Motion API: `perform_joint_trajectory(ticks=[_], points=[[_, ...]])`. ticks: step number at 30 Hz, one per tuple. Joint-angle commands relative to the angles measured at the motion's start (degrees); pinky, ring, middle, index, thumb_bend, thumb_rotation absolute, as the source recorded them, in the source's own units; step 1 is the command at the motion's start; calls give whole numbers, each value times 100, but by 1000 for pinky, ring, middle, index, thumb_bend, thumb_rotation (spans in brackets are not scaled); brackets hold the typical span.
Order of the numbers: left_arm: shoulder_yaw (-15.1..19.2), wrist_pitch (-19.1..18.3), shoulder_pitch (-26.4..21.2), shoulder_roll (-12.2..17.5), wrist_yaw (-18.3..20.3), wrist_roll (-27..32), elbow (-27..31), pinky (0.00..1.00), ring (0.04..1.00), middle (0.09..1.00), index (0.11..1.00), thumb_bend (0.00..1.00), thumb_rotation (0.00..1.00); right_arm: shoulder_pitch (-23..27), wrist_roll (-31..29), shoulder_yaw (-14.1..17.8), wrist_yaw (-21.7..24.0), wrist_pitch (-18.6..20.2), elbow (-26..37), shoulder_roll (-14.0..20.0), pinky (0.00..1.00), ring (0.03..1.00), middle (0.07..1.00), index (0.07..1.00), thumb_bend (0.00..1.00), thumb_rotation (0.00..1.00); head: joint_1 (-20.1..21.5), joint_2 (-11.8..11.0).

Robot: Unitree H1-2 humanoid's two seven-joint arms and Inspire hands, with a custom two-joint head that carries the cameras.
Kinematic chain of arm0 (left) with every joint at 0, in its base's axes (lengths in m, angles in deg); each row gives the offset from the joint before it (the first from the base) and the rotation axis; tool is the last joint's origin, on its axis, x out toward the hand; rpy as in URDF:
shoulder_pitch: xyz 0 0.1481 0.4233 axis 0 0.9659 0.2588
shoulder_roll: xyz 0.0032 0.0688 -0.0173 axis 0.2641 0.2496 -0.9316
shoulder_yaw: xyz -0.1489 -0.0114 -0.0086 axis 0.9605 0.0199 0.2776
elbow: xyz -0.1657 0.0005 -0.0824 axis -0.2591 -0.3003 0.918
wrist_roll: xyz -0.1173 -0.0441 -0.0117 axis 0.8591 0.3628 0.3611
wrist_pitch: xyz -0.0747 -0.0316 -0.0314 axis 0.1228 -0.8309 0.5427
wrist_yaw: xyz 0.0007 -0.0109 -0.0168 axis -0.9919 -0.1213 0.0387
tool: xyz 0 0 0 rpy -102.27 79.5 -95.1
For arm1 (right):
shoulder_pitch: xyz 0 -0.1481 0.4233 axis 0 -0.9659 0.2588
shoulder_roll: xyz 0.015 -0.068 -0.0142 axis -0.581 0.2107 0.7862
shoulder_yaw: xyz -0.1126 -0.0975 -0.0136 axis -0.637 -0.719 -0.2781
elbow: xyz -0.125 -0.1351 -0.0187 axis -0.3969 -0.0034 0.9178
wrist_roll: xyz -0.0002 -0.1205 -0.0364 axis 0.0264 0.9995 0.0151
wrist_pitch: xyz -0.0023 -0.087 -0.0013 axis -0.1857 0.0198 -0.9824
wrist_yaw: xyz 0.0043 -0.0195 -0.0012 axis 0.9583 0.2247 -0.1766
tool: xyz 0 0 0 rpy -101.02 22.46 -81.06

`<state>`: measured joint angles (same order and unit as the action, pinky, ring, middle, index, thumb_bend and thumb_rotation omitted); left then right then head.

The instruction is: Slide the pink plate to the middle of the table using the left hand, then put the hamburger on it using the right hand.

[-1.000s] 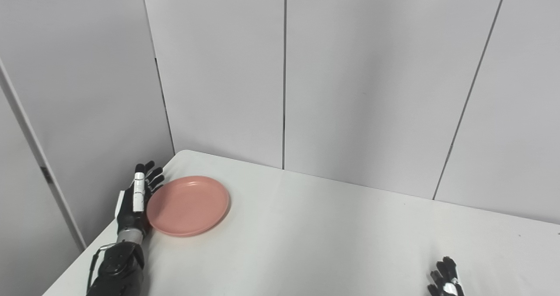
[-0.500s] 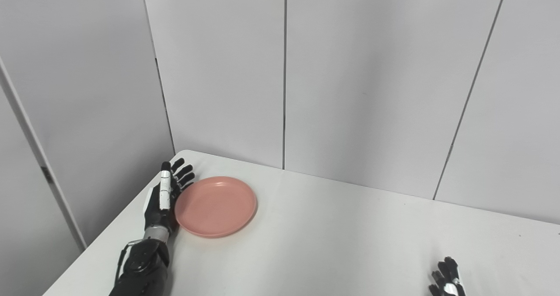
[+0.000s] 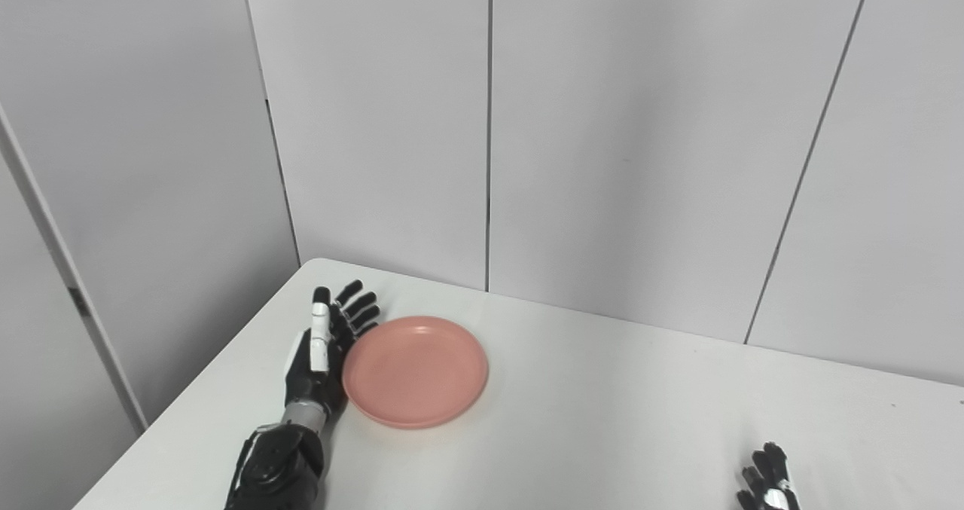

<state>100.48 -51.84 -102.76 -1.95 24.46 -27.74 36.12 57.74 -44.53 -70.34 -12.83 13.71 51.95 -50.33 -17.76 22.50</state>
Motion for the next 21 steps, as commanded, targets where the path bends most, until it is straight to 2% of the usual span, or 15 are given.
perform_joint_trajectory(ticks=[1,2,3,4,6,9,13,18,21], points=[[-55,-212,115,-50,146,71,85,850,857,843,838,839,1000,5,46,-82,-6,201,418,-24,1000,1000,1000,1000,535,987,245,48],[-71,-257,154,-92,202,116,156,856,862,847,842,838,1000,-12,25,-100,-1,262,473,-36,1000,1000,1000,1000,522,984,478,105],[-77,-294,179,-121,238,148,206,862,868,851,846,841,1000,-22,6,-112,0,290,501,-48,1000,1000,1000,1000,515,962,478,105],[-88,-368,228,-171,263,192,318,864,870,852,848,842,1000,-21,-65,-106,-26,331,508,-114,1000,1000,1000,1000,524,906,671,151],[-101,-509,305,-254,266,246,514,863,870,851,848,842,1000,-24,-77,-122,-47,314,510,-172,1000,1000,1000,1000,530,875,868,214],[-137,-768,392,-417,210,322,804,847,852,840,837,830,1000,-54,2,-182,-35,309,589,-168,1000,1000,1000,1000,485,863,1017,264],[-255,-1074,499,-593,173,254,1191,844,847,838,833,814,1000,-68,116,-289,-106,360,670,-244,1000,1000,1000,1000,484,835,1322,385],[-548,-1240,606,-635,346,132,1427,861,874,861,853,792,1000,-39,247,-364,-158,439,691,-291,1000,1000,1000,1000,541,842,1537,550],[-742,-1222,636,-716,413,51,1328,864,877,865,858,797,1000,13,299,-360,-249,395,644,-404,1000,1000,1000,1000,540,827,1693,639]])
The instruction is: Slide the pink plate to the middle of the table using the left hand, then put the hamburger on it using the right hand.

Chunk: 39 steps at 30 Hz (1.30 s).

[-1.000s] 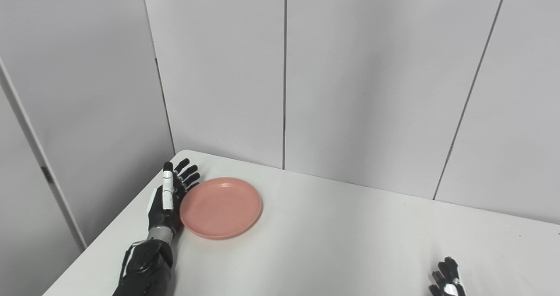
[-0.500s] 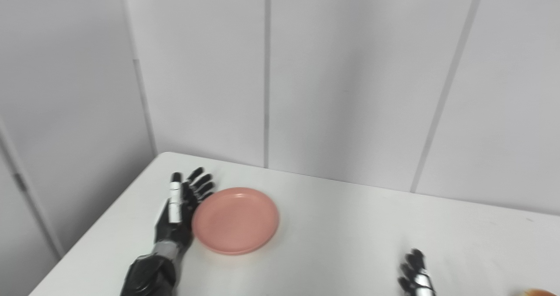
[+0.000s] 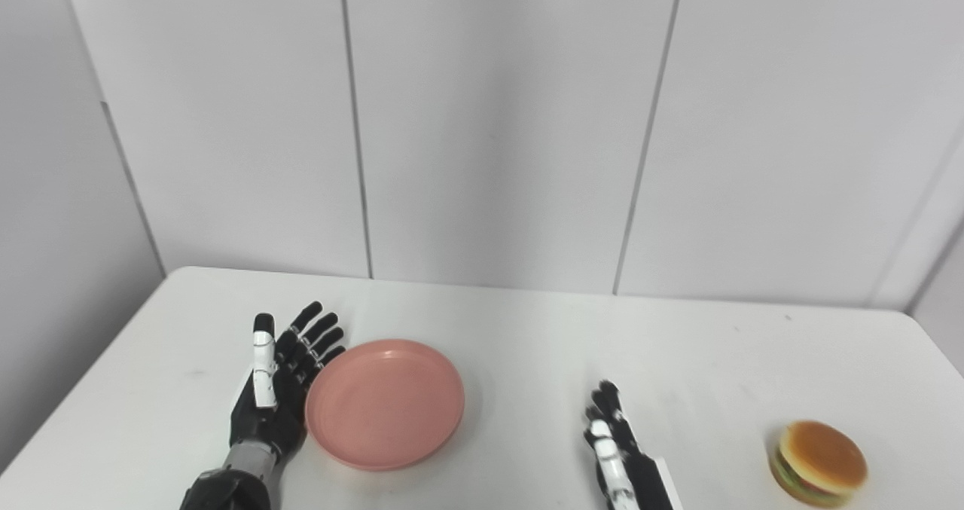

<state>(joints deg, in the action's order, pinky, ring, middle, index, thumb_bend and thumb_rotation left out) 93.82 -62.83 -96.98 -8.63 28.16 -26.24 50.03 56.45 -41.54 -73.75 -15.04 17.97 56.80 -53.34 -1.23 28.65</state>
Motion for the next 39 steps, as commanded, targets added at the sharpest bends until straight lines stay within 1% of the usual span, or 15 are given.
perform_joint_trajectory(ticks=[1,4,5,6,7,9,13,16,19,20,24,30,33,36,39], points=[[-118,-119,73,-80,48,-114,-77,864,877,865,860,799,1000,156,-15,-20,-36,-31,153,-128,1000,1000,1000,1000,536,821,106,49],[-175,-108,122,-212,51,-117,-66,877,883,865,860,800,1000,187,4,-50,-33,15,170,-150,1000,1000,1000,1000,546,823,277,114],[-220,36,146,-271,73,-165,-127,879,884,865,860,799,1000,198,57,-59,-67,-10,169,-179,1000,1000,1000,1000,544,825,422,158],[-249,144,161,-307,92,-204,-173,881,884,865,861,795,1000,204,96,-65,-93,-30,168,-203,1000,1000,1000,1000,537,829,444,169],[-286,230,187,-378,73,-250,-194,881,884,865,861,794,1000,210,146,-75,-135,-30,177,-236,1000,1000,1000,1000,536,829,589,225],[-352,395,218,-490,41,-331,-245,881,887,871,873,803,1000,225,190,-90,-176,-11,193,-283,1000,1000,1000,1000,533,832,701,257],[-434,561,258,-669,-16,-476,-254,876,891,875,879,797,1000,278,300,-111,-223,-148,108,-312,1000,1000,1000,1000,525,839,840,329],[-484,658,221,-802,-37,-565,-317,881,897,880,882,806,1000,316,280,-105,-223,-46,130,-324,1000,1000,1000,1000,544,843,876,433],[-512,737,199,-938,-109,-648,-345,885,894,880,878,804,1000,333,279,-107,-218,-29,155,-309,1000,1000,1000,1000,550,840,851,462],[-530,755,195,-969,-117,-678,-352,887,896,881,880,805,1000,329,292,-108,-226,-21,167,-306,1000,1000,1000,1000,549,842,771,435],[-664,666,157,-1065,-253,-889,-368,894,897,886,882,783,1000,319,300,-78,-258,18,214,-304,1000,1000,1000,1000,564,839,628,449],[-788,798,77,-1077,-242,-1052,-584,916,918,909,896,799,1000,304,90,-9,-247,4,229,-331,1000,1000,1000,1000,569,796,597,475],[-790,908,41,-1069,-238,-1065,-681,913,917,910,892,798,1000,307,100,-21,-249,46,259,-317,1000,1000,1000,1000,579,806,557,478],[-774,898,51,-1028,-206,-1040,-676,915,914,911,902,806,1000,321,90,-34,-200,73,275,-255,1000,1000,1000,1000,582,819,489,475],[-751,847,94,-1025,-250,-1041,-569,931,926,917,918,781,1000,344,83,-19,-214,65,269,-250,1000,1000,1000,1000,587,815,479,486]])
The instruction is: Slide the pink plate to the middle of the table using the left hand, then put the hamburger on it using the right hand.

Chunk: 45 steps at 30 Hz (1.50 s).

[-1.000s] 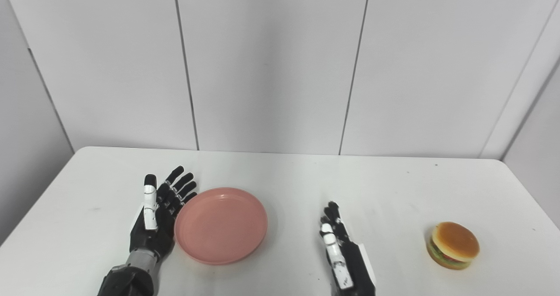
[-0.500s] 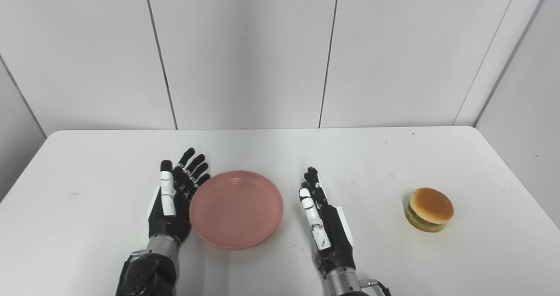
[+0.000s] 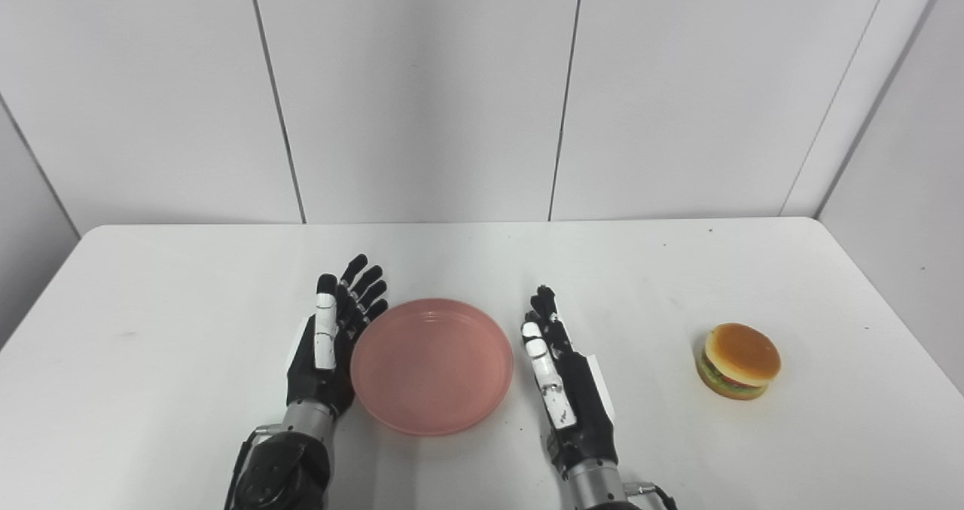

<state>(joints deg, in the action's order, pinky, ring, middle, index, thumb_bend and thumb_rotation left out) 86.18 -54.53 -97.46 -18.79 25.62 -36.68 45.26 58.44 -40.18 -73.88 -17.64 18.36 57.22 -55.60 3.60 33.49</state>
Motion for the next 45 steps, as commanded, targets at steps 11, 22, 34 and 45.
perform_joint_trajectory(ticks=[11,22,34,45], points=[[-262,-274,602,344,397,-67,768,1000,1000,1000,1000,791,1000,252,109,94,-83,-197,157,-3,1000,1000,1000,1000,596,840,40,133],[-418,-459,1164,500,497,-192,1436,1000,1000,1000,1000,819,1000,553,609,215,14,-271,40,690,1000,1000,993,994,710,864,122,200],[-453,-327,1532,472,312,-449,1688,1000,1000,1000,1000,809,1000,1193,1566,207,584,833,781,2197,866,923,952,950,722,702,415,263],[-495,-332,1658,409,110,-676,1763,1000,1000,1000,1000,796,1000,1473,2072,401,1225,1851,1383,3329,880,943,939,920,752,460,678,174]])
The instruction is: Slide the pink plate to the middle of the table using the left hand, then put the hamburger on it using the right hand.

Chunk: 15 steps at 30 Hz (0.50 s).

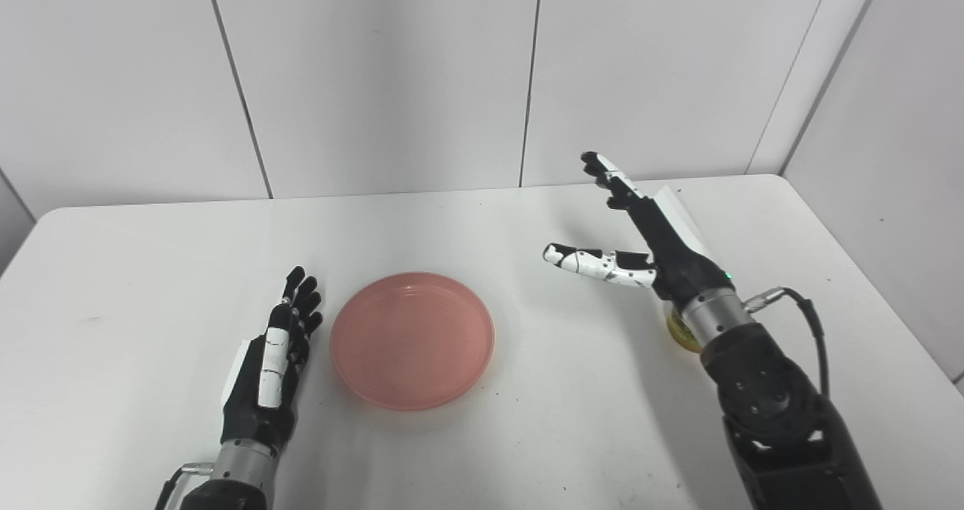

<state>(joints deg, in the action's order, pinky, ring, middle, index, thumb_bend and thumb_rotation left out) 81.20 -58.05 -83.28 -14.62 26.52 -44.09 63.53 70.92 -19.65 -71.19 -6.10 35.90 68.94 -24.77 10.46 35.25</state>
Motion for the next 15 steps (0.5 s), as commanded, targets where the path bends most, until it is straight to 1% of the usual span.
perform_joint_trajectory(ticks=[1,4,5,8,9,11,12,13,14,15], points=[[4,-36,261,5,75,138,-28,1000,1000,1000,1000,796,1000,242,23,156,150,175,226,359,855,933,940,915,752,402,-4,-5],[0,-157,325,35,137,236,72,1000,1000,1000,1000,795,1000,275,123,176,301,240,200,617,817,916,937,908,751,357,29,-39],[5,-174,362,30,111,221,109,1000,1000,1000,1000,792,1000,279,164,180,341,239,172,707,757,896,933,898,753,312,46,-60],[45,-157,435,-10,54,218,156,1000,1000,1000,1000,781,1000,290,319,137,474,347,142,912,706,885,939,897,759,256,103,-86],[50,-234,476,-2,64,229,232,1000,1000,1000,1000,779,1000,300,441,76,542,378,112,1022,723,887,937,893,776,231,156,-107],[44,-360,542,32,84,225,362,1000,1000,1000,1000,778,1000,312,667,-33,635,392,32,1204,734,889,935,889,785,218,213,-128],[38,-401,566,50,90,217,408,1000,1000,1000,1000,777,1000,316,768,-76,670,388,-7,1272,756,891,925,881,807,228,213,-128],[39,-419,581,72,104,227,427,1000,1000,1000,1000,776,1000,324,853,-121,710,380,-60,1346,762,892,922,879,813,230,286,-162],[54,-417,592,80,117,260,424,1000,1000,1000,1000,777,1000,335,913,-154,754,364,-115,1409,782,900,916,880,827,200,343,-184],[74,-406,599,80,137,318,405,1000,1000,1000,1000,777,1000,341,934,-160,776,308,-180,1460,784,900,915,880,829,196,376,-194]])
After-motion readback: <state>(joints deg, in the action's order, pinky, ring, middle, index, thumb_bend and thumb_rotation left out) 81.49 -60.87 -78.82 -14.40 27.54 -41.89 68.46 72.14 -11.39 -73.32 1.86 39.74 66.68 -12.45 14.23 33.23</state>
